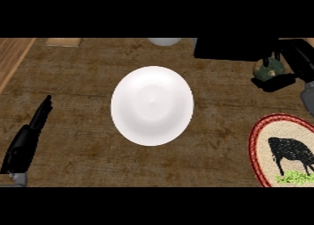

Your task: Pick the squash from the placemat and place it in the plate

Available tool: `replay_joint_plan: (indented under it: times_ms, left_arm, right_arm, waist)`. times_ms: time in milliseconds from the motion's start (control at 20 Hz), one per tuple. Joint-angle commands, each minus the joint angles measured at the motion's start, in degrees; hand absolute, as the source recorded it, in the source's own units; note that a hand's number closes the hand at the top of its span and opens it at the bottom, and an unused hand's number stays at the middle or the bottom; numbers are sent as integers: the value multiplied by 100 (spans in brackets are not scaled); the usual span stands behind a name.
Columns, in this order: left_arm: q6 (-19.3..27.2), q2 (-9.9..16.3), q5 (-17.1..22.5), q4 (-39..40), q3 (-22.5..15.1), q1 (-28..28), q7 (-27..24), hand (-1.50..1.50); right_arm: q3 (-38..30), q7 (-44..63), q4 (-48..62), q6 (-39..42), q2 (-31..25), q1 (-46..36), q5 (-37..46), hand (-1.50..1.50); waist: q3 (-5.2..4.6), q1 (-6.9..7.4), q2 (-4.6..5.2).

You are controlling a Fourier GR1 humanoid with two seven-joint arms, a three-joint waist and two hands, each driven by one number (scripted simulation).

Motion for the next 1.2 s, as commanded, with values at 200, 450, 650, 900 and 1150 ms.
replay_joint_plan:
  times_ms: [200,450,650,900,1150]
  left_arm:
    - [96,-28,-68,214,147,120,-187,0]
    - [-14,80,10,-478,254,270,433,0]
    - [10,-44,-7,-17,329,566,-275,0]
    - [-38,-75,-37,-399,303,467,208,0]
    - [-71,-104,-190,-249,243,362,92,0]
  right_arm:
    - [-210,-1331,194,1097,314,-1033,-656,150]
    - [-32,-1153,-474,1213,859,-867,-659,150]
    - [172,-357,-869,1264,1576,-933,-640,150]
    - [297,656,-1398,1732,2017,-1167,-668,150]
    - [592,1385,-914,1581,2759,-1526,-251,150]
  waist:
    - [-17,-257,-92]
    - [-16,-358,-134]
    - [-21,-357,-135]
    - [-18,-389,-146]
    - [-19,-348,-122]
